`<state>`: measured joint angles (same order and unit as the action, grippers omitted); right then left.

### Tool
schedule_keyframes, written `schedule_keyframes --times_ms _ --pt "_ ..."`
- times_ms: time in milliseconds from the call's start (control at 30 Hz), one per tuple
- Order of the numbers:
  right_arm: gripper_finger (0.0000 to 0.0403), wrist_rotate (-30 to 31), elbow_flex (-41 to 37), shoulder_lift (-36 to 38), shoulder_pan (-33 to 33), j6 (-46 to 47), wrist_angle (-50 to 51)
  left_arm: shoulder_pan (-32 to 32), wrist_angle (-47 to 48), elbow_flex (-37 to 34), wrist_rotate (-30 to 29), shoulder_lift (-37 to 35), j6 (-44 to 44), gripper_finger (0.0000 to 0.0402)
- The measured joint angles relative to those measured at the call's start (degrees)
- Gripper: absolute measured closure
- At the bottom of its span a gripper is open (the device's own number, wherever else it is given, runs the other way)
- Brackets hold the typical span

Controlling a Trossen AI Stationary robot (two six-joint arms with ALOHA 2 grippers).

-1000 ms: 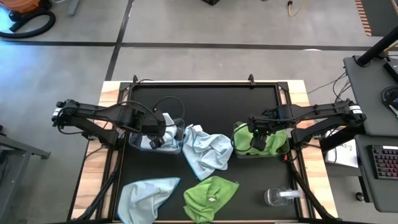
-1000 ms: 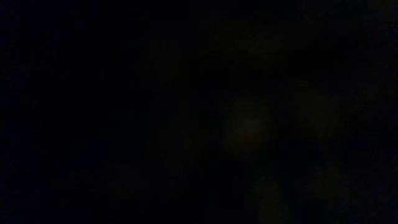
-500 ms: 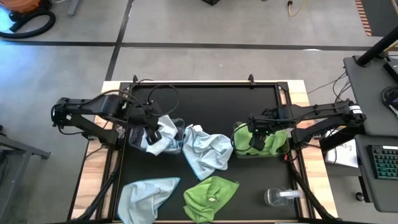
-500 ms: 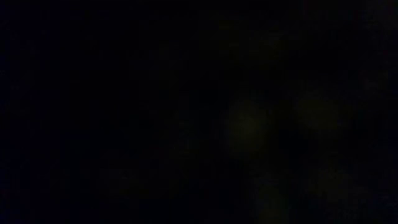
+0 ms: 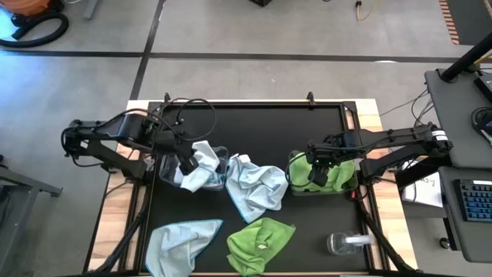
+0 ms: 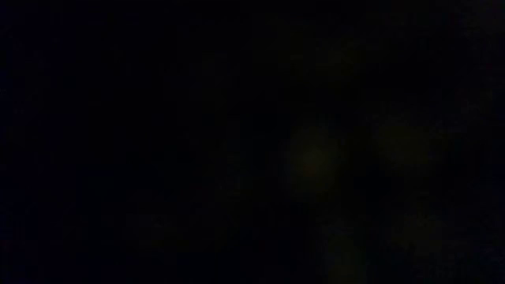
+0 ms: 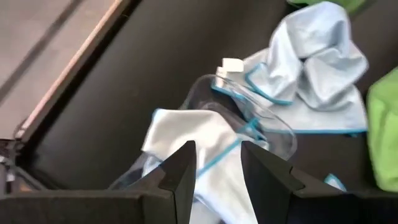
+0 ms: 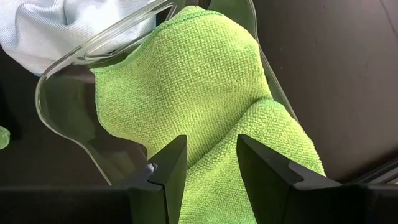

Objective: Sort microfiber towel by color & place in baskets
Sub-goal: Put the blue towel into the left transparent bin

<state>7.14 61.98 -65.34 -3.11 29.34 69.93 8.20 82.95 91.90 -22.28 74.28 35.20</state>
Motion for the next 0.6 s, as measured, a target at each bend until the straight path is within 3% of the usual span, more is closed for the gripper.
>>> schedule_keyframes --times_ms 133,467,600 --pt "0.0266 0.0 0.0 0.0 0.0 0.0 0.0 -0.1 -0.9 -0.1 -0.1 0.0 -0.6 0.0289" --pt "0.0266 0.5 0.0 0.0 0.0 0.0 -0.4 0.1 -21.4 -0.6 13.2 4.4 -16.9 0.0289" --pt "0.0266 0.5 0.0 0.0 0.0 0.0 -0.4 0.1 -24.5 -0.6 14.9 8.6 -20.3 0.0289"
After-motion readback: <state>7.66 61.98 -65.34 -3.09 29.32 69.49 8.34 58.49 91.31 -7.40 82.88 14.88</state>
